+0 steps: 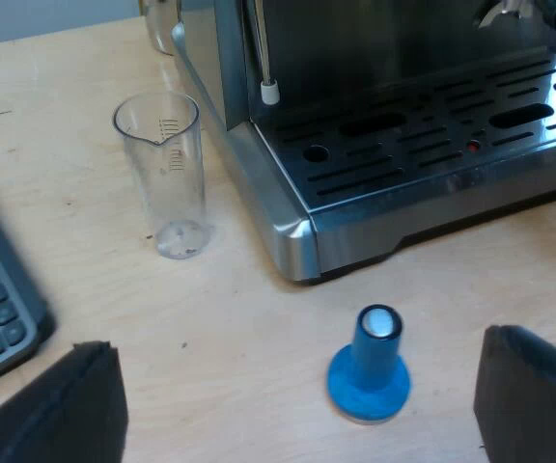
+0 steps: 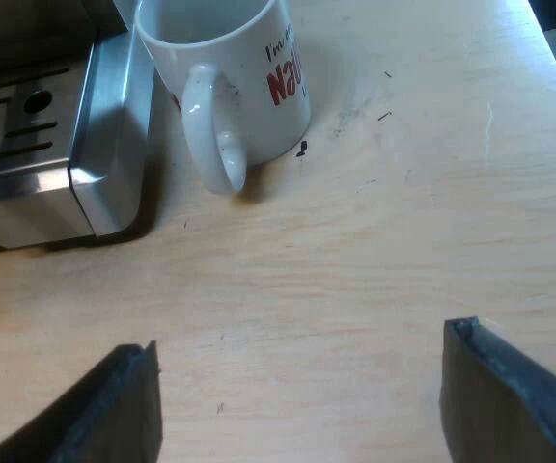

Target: Grind coffee beans and then tamp

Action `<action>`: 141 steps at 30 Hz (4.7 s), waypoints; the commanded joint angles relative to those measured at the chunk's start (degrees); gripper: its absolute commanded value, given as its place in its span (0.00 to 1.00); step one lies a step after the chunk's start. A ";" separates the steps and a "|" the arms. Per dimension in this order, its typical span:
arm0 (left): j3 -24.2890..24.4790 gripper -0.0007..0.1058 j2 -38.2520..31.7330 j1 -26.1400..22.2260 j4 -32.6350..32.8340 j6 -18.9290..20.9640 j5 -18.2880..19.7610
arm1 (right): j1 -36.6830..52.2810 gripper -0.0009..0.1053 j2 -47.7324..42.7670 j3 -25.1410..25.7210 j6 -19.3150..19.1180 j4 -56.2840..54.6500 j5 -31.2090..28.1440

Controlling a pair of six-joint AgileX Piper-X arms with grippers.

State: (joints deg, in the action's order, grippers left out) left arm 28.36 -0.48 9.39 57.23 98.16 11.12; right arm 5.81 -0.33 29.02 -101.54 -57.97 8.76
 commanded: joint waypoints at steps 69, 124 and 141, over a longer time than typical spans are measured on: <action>3.15 0.75 32.47 15.76 -23.39 -7.98 18.18 | -65.77 0.60 43.77 19.42 7.38 12.02 -15.75; -1.20 0.75 32.47 15.76 -34.56 -4.14 22.10 | -72.01 0.01 55.59 3.39 19.58 52.92 -44.45; -1.20 0.75 32.47 15.76 -34.56 -4.14 22.10 | -72.18 0.01 63.34 3.39 20.81 61.89 -48.87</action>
State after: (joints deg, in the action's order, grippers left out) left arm 27.15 32.01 24.84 23.51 93.38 32.56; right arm -66.48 62.96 32.29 -80.55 2.98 -39.64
